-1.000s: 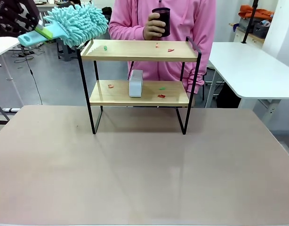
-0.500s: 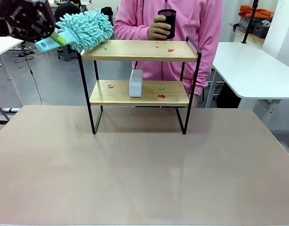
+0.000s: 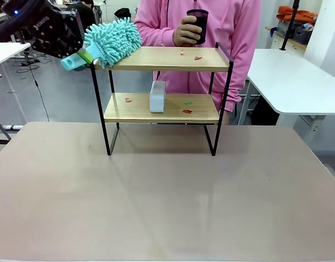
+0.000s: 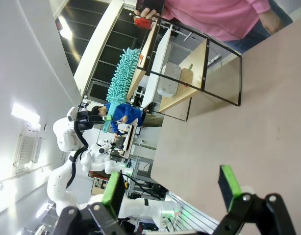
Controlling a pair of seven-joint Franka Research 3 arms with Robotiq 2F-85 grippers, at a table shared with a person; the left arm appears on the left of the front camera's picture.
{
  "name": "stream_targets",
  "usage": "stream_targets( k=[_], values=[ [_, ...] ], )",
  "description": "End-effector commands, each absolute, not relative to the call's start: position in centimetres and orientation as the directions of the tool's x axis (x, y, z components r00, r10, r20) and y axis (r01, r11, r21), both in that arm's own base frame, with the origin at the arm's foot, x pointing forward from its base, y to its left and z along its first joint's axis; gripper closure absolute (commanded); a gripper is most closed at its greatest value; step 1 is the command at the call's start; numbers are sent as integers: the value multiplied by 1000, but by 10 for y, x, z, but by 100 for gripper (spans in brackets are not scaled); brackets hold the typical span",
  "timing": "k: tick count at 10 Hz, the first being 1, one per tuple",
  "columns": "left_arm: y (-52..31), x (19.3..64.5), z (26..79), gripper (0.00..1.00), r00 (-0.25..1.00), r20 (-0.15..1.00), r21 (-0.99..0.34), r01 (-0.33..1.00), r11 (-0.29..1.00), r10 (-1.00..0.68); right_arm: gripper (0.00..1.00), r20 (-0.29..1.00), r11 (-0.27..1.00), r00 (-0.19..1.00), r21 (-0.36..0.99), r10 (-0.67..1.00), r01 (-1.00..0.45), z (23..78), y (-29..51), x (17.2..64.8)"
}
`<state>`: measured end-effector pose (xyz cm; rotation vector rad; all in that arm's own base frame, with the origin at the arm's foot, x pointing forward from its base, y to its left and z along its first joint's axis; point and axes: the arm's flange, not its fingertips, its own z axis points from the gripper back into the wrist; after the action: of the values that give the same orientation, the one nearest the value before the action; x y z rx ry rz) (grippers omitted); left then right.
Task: Clean the shelf.
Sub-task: Clean the specific tier of the Shelf with the Duster once objects are removed.
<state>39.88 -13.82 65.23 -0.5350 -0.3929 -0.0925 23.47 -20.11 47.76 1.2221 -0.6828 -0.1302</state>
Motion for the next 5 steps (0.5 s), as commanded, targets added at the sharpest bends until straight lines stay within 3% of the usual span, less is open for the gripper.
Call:
stream_targets(
  k=[1,5],
  values=[
    [-143,398,652,87,923,384,-469,174,866,22,0,438,360,781,886,-445,-291,479,-201,237],
    [-172,401,659,87,906,417,-488,285,825,-67,0,438,360,781,886,-445,-291,479,-201,237]
  ],
)
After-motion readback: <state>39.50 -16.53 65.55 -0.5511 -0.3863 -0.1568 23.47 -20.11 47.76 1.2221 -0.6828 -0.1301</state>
